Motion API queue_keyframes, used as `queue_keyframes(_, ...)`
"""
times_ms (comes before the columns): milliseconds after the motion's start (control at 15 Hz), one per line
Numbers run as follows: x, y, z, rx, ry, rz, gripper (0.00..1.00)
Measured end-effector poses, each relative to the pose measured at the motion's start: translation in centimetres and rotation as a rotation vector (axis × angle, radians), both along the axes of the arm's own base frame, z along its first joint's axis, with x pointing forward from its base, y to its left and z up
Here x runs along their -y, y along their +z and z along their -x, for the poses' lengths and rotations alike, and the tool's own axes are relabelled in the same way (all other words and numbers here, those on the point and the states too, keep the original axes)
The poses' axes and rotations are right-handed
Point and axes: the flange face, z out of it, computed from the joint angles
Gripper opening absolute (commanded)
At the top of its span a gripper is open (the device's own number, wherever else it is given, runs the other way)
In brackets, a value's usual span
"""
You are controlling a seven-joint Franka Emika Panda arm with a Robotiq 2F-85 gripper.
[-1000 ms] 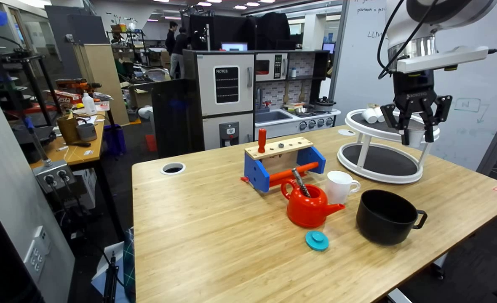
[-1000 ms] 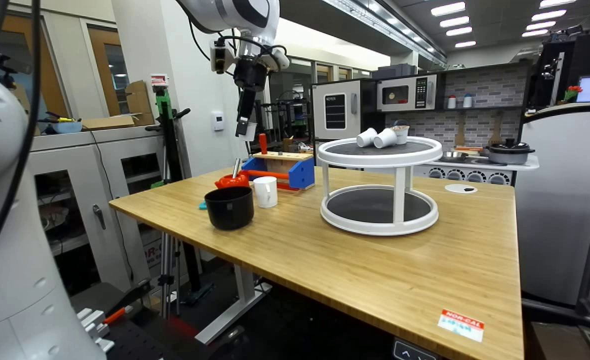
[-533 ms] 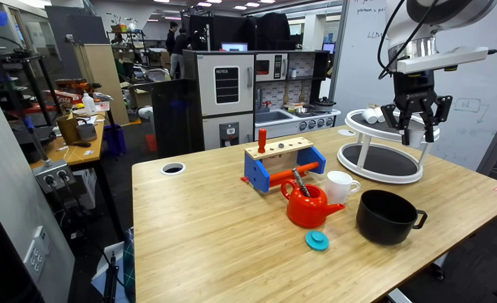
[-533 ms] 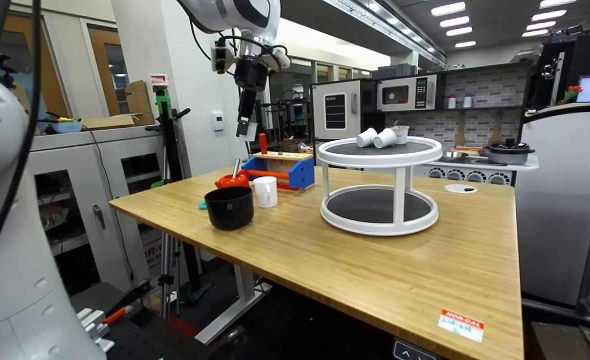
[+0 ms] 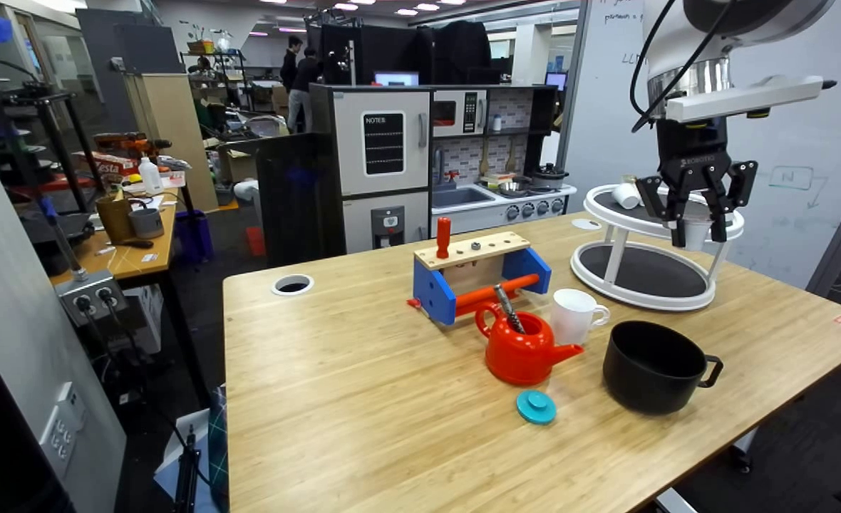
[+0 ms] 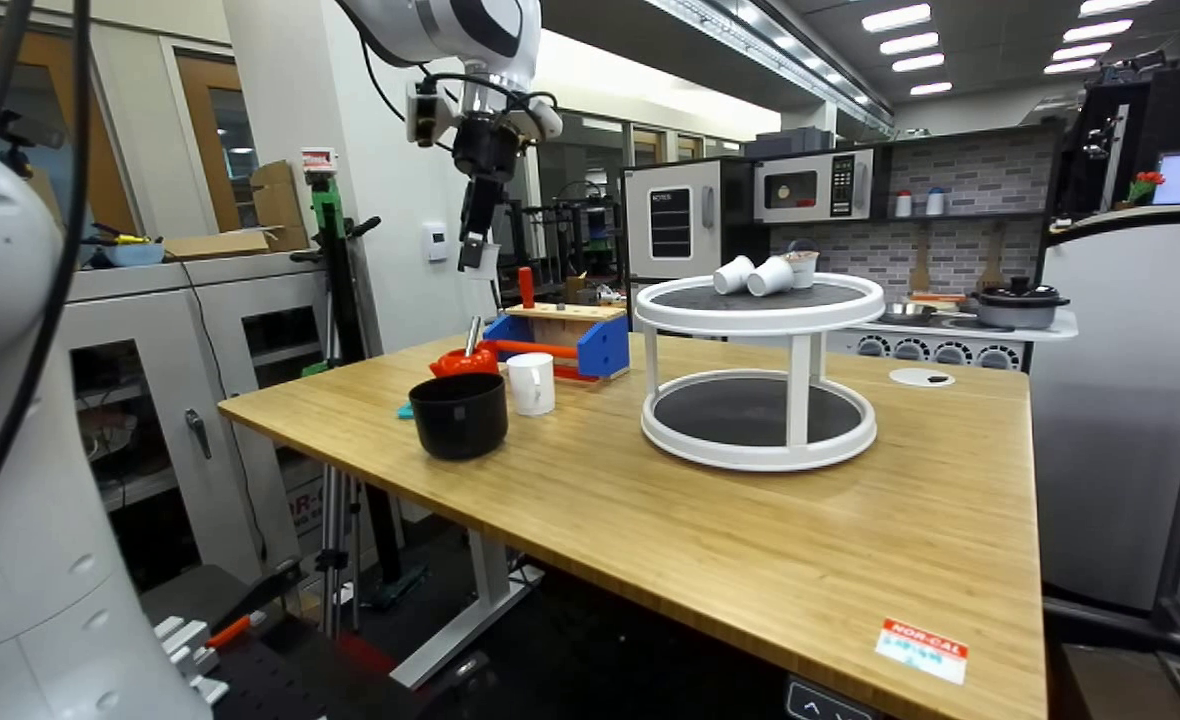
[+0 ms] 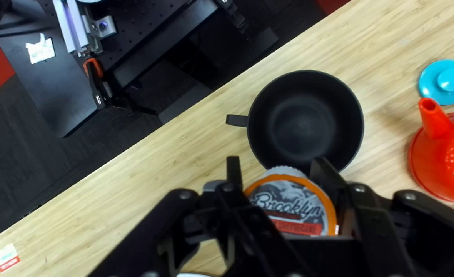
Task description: Put one of the cups atop the stand in the mug and another in the bowl, then place the marker in the kettle on the table
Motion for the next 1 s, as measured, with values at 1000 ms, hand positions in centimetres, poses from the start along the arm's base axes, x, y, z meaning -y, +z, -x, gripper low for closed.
queue_keyframes(1000, -2.5, -6.9, 1.1, -0.148, 0.047, -0.129, 0.23)
